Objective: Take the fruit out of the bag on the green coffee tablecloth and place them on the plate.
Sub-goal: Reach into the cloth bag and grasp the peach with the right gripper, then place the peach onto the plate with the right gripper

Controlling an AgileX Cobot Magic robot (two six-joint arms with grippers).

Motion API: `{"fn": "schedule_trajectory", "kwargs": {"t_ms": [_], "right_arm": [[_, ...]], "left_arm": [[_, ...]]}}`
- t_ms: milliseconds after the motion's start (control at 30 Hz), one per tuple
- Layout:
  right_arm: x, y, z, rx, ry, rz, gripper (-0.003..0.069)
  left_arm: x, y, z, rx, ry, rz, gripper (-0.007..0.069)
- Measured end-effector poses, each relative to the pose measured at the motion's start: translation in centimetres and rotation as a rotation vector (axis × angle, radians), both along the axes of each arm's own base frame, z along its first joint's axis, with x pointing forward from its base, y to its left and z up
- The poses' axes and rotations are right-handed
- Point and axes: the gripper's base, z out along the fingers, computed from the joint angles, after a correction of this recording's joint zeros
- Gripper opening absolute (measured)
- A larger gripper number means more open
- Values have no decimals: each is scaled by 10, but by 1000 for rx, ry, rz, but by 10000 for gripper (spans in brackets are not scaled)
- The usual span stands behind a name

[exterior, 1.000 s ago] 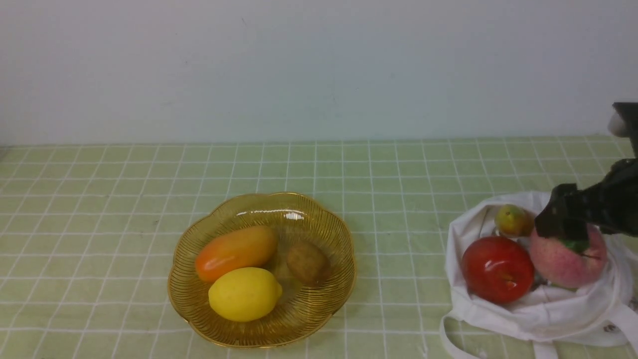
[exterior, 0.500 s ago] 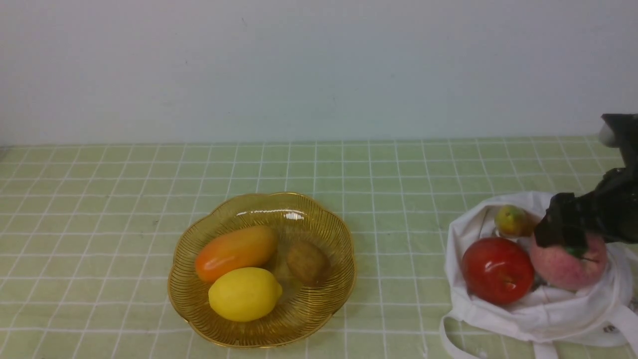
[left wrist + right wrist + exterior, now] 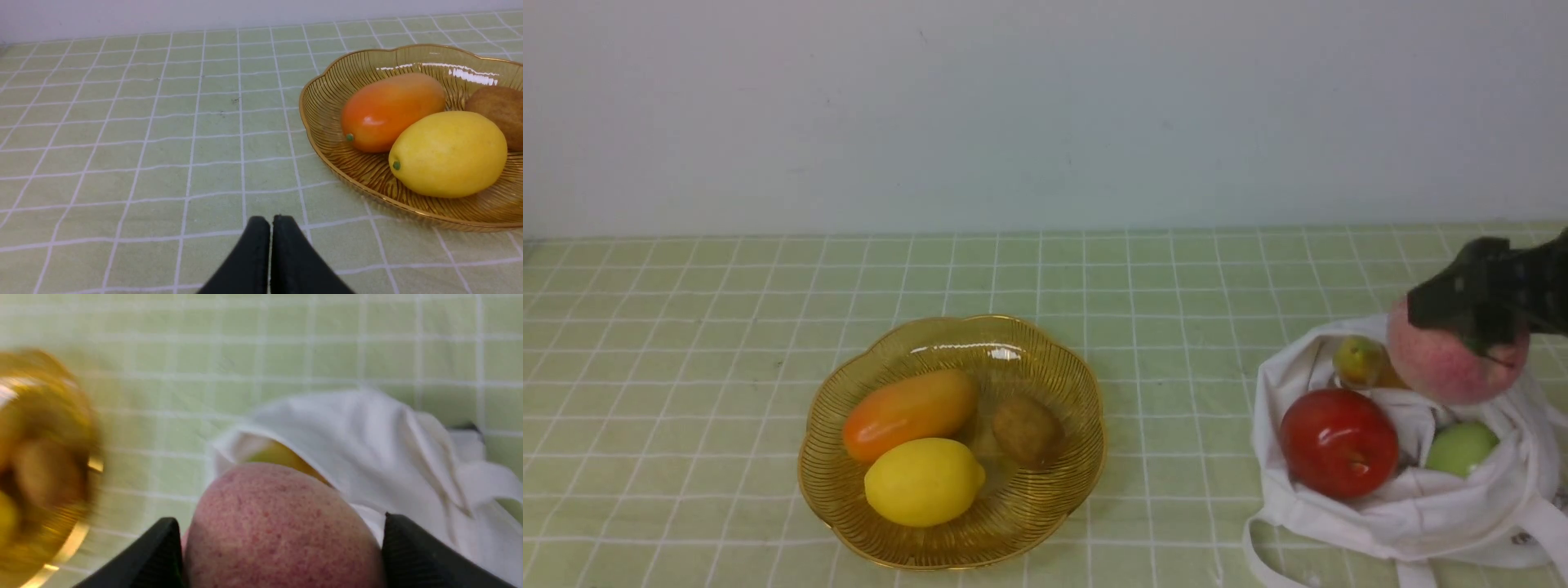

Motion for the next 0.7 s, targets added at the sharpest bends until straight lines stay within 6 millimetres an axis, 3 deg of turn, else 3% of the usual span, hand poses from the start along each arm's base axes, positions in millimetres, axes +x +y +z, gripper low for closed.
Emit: {"fn": "schedule_trajectory", "kwargs": {"t_ms": [133, 267, 333, 433, 533, 667, 700], "right_arm": [[-5, 33, 21, 97, -92, 151, 565], [0, 87, 26, 160, -140, 334, 565], [6, 119, 11, 167, -114, 399, 565], [11, 140, -5, 159, -85, 431, 565], [20, 181, -38, 130, -32, 489, 565], [26, 208, -61, 113, 8, 525, 565], [31, 221, -75, 101, 35, 539, 565]], "left_arm": [[0, 0, 0, 0, 0, 0, -8], [0, 0, 0, 0, 0, 0, -8], [0, 0, 0, 0, 0, 0, -8], [0, 0, 0, 0, 0, 0, -8], [0, 0, 0, 0, 0, 0, -8], [0, 0, 0, 0, 0, 0, -8], [0, 0, 0, 0, 0, 0, -8]]}}
